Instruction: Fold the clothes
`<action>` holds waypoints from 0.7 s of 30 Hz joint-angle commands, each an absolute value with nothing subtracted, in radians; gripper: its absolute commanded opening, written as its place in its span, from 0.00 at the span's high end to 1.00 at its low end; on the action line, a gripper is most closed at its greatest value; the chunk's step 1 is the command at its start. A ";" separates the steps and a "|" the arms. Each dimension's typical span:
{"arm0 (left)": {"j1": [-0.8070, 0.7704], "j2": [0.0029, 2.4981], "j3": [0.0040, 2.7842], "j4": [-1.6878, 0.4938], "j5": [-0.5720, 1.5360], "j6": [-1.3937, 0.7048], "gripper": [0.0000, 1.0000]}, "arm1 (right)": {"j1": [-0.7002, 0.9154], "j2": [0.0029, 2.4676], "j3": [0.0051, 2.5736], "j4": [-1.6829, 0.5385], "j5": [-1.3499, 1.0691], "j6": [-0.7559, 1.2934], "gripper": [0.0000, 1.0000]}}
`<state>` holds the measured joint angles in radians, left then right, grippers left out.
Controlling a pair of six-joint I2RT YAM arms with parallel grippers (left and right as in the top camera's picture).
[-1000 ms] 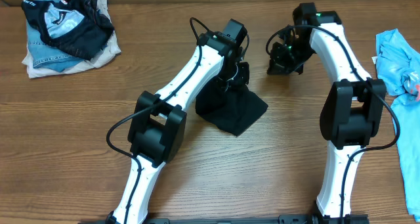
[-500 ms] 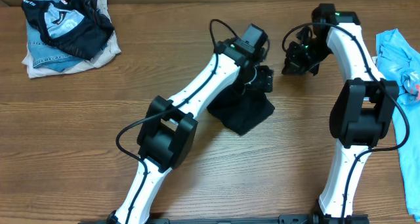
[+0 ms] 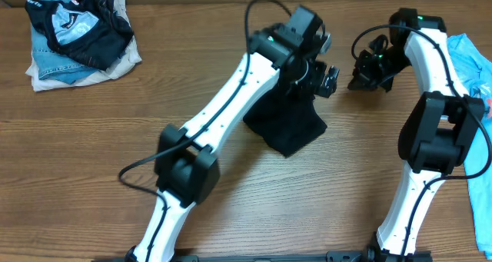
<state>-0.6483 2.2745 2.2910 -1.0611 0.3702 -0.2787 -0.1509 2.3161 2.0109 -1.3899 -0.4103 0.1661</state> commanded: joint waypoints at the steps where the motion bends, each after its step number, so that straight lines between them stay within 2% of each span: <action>1: -0.631 2.154 2.341 -1.083 0.357 -0.225 0.00 | -0.153 2.289 2.025 -1.418 -0.464 0.089 0.96; 7: -0.553 2.092 2.341 -1.127 0.340 -0.268 0.00 | -0.152 2.241 2.025 -1.427 -0.561 0.040 0.96; 12: -0.430 2.068 2.341 -1.261 0.275 -0.385 0.00 | -0.146 2.154 2.025 -1.478 -0.607 -0.085 0.89; 14: -0.361 2.068 2.341 -1.338 0.225 -0.470 0.00 | -0.133 2.115 2.025 -1.522 -0.639 -0.178 0.83; 17: -0.262 2.075 2.339 -1.425 0.212 -0.525 0.00 | -0.085 2.065 2.025 -1.597 -0.641 -0.275 0.61; 21: -0.181 2.088 2.336 -1.489 0.215 -0.522 0.00 | 0.006 2.055 2.021 -1.637 -0.634 -0.273 0.51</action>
